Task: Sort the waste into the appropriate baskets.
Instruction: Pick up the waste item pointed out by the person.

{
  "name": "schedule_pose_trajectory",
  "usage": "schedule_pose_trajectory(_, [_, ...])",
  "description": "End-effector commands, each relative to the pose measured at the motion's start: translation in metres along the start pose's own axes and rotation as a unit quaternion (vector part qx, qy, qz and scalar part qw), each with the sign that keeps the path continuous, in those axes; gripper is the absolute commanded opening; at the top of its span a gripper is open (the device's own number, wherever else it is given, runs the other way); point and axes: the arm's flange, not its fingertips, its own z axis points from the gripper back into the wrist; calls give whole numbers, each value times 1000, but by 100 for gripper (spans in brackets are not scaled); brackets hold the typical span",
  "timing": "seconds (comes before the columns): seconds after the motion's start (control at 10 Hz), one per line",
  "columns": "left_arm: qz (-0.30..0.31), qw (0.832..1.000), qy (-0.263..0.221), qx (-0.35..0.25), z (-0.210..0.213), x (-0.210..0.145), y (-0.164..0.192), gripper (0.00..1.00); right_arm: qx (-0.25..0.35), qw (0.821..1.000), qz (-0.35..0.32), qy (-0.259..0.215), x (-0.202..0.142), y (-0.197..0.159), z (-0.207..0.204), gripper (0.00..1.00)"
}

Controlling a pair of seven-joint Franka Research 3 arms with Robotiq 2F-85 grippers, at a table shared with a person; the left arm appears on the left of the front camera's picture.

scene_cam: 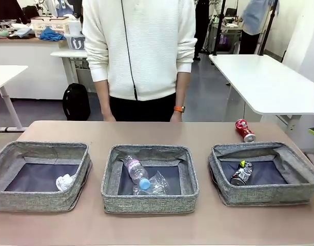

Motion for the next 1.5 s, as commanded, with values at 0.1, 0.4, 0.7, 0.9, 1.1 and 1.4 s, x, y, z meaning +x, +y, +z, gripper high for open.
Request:
schedule_pose_trajectory(0.1, [-8, 1000, 0, -10, 2, -2, 0, 100, 2, 1000, -9, 0, -1, 7, 0, 100])
schedule_pose_trajectory(0.4, [-8, 1000, 0, -10, 2, -2, 0, 100, 2, 1000, -9, 0, -1, 7, 0, 100])
schedule_pose_trajectory(0.7, [-8, 1000, 0, -10, 2, -2, 0, 100, 2, 1000, -9, 0, -1, 7, 0, 100])
schedule_pose_trajectory(0.9, [-8, 1000, 0, -10, 2, -2, 0, 100, 2, 1000, -9, 0, -1, 7, 0, 100])
schedule_pose_trajectory(1.1, [-8, 1000, 0, -10, 2, -2, 0, 100, 2, 1000, -9, 0, -1, 7, 0, 100])
schedule_pose_trajectory(1.4, [-8, 1000, 0, -10, 2, -2, 0, 100, 0, 1000, 0, 0, 0, 0, 0, 100])
